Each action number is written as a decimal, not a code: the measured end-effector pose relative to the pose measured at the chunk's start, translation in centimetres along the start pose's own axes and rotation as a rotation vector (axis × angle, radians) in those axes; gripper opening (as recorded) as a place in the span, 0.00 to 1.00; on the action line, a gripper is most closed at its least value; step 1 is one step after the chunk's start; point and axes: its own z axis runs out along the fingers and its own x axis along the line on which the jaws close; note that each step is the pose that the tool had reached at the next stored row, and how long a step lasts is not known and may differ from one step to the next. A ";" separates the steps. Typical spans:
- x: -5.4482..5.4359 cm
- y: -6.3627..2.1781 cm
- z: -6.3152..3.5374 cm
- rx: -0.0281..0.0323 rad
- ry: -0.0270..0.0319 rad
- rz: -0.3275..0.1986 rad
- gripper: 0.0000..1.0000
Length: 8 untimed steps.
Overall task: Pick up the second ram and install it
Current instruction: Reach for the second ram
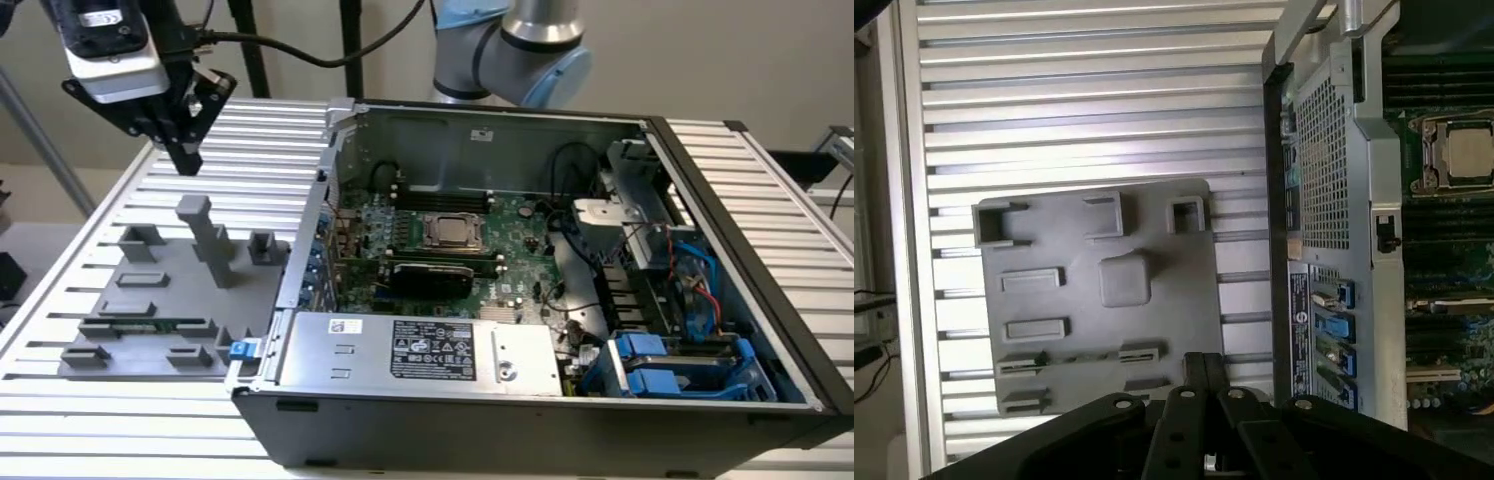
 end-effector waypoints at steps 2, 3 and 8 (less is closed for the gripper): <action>0.9 -0.20 0.10 0.0000 0.0000 0.000 0.11; 1.3 -0.31 0.16 0.0000 -0.0001 0.000 0.11; 3.6 -0.86 0.43 -0.0001 -0.0002 0.000 0.11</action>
